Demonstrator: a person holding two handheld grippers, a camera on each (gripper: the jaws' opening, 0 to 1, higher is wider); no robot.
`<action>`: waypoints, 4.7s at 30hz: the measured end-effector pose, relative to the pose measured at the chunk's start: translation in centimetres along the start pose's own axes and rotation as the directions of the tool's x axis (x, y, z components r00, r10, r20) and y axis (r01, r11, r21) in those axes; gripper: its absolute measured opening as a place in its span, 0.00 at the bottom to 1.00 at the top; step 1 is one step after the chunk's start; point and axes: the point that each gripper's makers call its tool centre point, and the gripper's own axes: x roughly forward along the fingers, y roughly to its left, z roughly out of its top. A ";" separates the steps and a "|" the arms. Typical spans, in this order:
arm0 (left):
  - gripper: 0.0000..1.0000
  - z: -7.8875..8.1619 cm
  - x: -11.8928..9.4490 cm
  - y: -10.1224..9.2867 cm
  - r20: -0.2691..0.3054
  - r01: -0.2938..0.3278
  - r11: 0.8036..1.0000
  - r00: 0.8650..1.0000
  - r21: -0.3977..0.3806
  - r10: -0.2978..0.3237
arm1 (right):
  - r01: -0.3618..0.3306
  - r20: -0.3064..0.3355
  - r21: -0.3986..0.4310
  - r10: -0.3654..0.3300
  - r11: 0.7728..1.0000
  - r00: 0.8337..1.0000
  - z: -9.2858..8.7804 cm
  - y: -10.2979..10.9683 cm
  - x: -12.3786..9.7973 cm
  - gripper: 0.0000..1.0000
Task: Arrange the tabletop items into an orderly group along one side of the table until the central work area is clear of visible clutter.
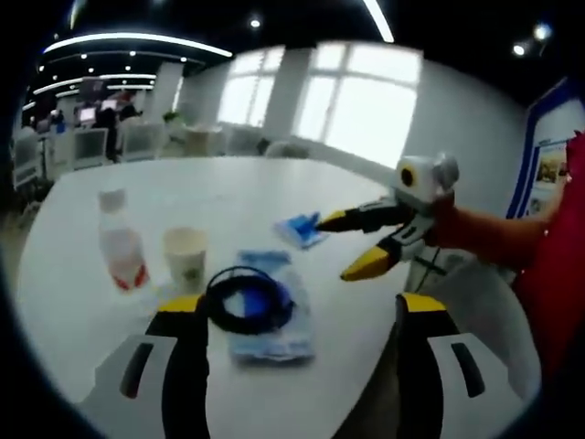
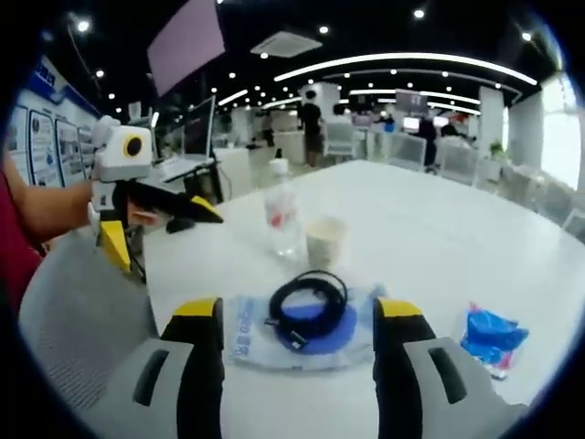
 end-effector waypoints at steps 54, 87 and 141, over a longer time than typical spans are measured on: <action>0.45 -7.6 10.8 10.2 -0.266 -0.303 0.952 0.922 -0.047 0.281 | 0.105 -0.293 0.037 -0.090 0.994 0.952 -7.4 -4.4 11.2 0.27; 0.12 -7.5 10.6 11.7 -0.236 -0.384 0.923 0.899 -0.016 0.370 | 0.153 -0.265 0.030 -0.140 0.988 0.954 -7.1 -4.8 11.2 0.13; 0.00 -0.9 14.4 2.2 -0.134 -0.210 0.972 0.965 0.109 0.224 | 0.268 -0.278 0.198 -0.208 0.943 0.938 -6.7 -9.1 -0.6 0.03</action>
